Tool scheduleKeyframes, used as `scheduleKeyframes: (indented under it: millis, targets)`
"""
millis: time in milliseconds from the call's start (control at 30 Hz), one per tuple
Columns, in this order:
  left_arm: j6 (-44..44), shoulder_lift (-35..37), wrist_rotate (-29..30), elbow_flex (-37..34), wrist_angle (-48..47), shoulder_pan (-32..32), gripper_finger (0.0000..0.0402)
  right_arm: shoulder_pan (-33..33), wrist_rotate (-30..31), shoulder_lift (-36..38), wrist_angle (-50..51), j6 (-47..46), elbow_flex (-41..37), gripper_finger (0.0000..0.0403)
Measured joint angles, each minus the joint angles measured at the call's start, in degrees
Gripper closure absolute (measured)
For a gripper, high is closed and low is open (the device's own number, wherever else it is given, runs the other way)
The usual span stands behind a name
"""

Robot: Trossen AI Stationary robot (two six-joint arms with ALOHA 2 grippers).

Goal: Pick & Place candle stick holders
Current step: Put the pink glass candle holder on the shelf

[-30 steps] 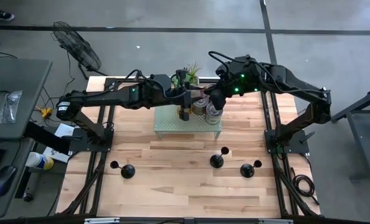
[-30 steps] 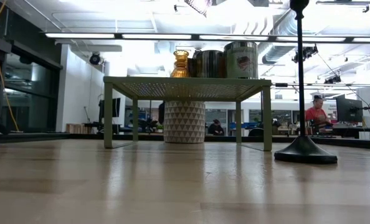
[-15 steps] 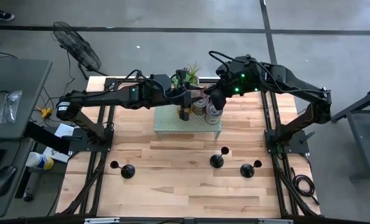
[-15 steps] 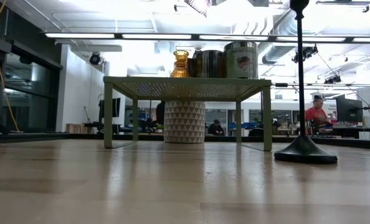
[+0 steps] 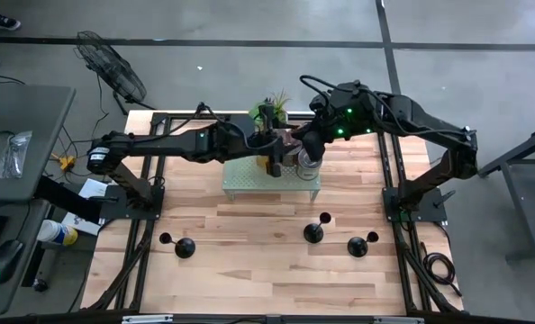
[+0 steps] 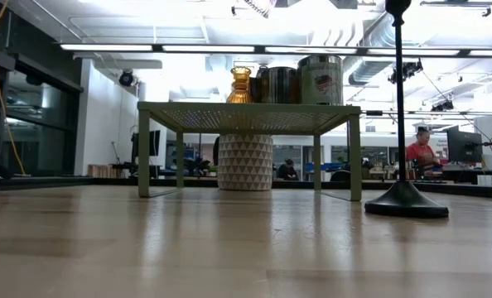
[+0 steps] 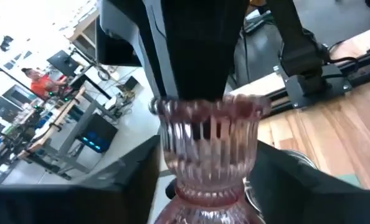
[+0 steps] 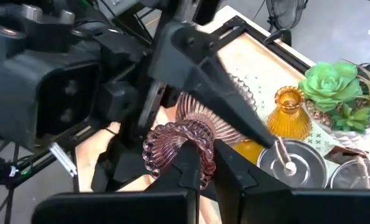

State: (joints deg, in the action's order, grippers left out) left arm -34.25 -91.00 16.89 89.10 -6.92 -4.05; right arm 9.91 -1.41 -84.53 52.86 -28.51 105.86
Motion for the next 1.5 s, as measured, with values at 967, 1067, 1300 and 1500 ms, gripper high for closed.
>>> scheduleKeyframes:
  millis: [967,1067,1300,1500]
  targets:
    - [3.9,0.9,-1.6,0.1,-0.6,0.0,0.0278,0.1,1.2,-0.1,0.9,0.0,0.0,0.0377]
    - [4.6,0.9,-1.5,0.1,-0.6,0.0,0.0278,0.1,1.1,-0.1,0.9,-0.1,0.0,0.0377]
    - [6.3,1.9,0.3,0.0,-1.7,0.0,0.0278,0.1,1.2,0.1,0.8,0.1,0.0,0.0344]
    - [6.8,3.9,2.8,0.2,-2.9,-0.1,0.0278,0.2,1.5,1.1,1.4,1.1,0.0,0.0280]
